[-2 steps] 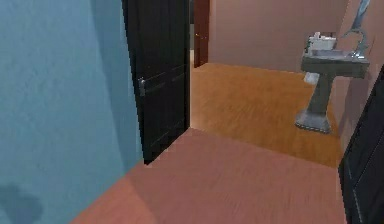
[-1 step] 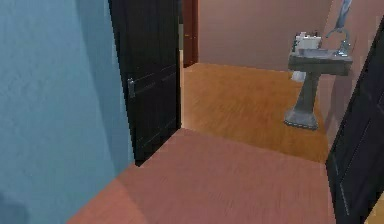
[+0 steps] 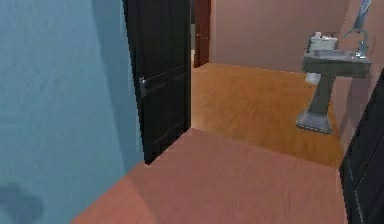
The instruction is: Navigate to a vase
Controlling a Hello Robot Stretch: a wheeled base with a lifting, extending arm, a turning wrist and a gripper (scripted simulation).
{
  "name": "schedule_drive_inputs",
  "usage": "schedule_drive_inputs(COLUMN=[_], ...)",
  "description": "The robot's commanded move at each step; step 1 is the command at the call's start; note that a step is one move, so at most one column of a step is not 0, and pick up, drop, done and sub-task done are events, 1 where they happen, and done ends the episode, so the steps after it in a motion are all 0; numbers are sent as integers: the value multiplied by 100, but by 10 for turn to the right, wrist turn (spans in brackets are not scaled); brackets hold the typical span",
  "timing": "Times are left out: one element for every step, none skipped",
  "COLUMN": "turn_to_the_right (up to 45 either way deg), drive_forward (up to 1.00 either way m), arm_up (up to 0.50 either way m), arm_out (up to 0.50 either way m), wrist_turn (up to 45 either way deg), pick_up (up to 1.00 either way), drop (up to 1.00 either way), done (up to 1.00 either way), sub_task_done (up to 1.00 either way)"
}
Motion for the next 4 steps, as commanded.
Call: schedule_drive_inputs(turn_to_the_right=[0,150,30,0], drive_forward=[5,0,0,100], arm_up=[0,0,0,0], arm_out=[0,0,0,0], wrist_turn=[0,0,0,0], pick_up=[0,0,0,0], drop=[0,0,0,0], done=[0,0,0,0], sub_task_done=[0,0,0,0])
